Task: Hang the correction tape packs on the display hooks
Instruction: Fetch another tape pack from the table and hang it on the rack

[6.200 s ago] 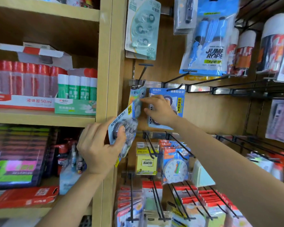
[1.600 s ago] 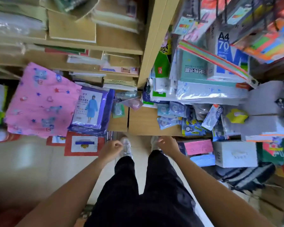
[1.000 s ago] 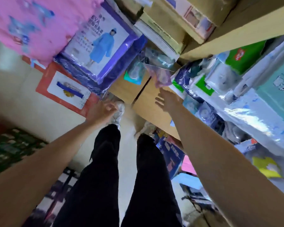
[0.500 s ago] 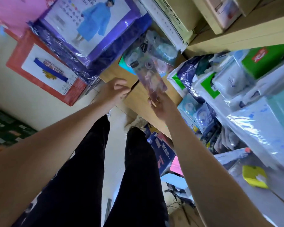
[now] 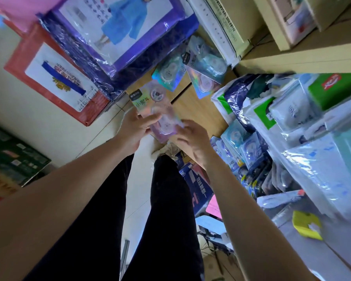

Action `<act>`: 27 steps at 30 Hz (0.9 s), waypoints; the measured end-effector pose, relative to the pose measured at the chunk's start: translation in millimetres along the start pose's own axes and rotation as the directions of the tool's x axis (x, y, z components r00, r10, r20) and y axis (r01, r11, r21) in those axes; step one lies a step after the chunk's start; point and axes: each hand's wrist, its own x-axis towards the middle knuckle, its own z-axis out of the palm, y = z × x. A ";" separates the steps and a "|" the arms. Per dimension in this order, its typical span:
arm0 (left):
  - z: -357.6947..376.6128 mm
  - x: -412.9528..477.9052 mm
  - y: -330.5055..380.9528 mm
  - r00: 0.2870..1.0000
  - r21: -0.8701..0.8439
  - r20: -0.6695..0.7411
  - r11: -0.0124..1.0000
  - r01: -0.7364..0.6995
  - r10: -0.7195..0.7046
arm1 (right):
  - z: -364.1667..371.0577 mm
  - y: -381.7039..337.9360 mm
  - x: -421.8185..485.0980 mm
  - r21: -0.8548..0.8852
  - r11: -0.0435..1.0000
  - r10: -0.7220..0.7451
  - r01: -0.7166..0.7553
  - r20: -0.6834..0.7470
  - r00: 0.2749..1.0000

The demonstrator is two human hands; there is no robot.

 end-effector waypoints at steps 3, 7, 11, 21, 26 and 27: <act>-17.9 -0.9 3.0 0.999 -0.026 -0.038 1.000 -0.007 0.006 | -16.8 -27.8 28.7 -0.216 0.962 -0.223 0.165 -0.280 0.934; -44.6 -2.0 1.4 0.998 -0.008 -0.066 1.000 -0.013 0.012 | -36.3 -54.5 75.6 -0.661 0.684 -0.597 0.308 -0.265 0.758; -57.9 -1.9 -0.7 0.996 0.020 -0.088 0.999 -0.029 0.030 | -40.9 -72.6 113.9 -0.918 0.321 -0.664 0.235 -0.041 0.747; -65.7 -1.7 -3.6 0.993 0.030 -0.112 0.999 -0.030 0.033 | -21.6 -56.4 97.1 -0.870 0.404 -0.766 0.283 -0.152 0.625; -67.2 -0.6 -2.8 0.995 0.015 -0.093 0.999 -0.038 0.039 | -20.0 -43.4 104.9 -0.669 0.724 -0.533 0.165 -0.392 0.749; -67.6 0.0 -3.0 0.995 0.012 -0.090 0.999 -0.037 0.038 | -19.3 -44.1 104.6 -0.614 0.771 -0.499 0.166 -0.423 0.756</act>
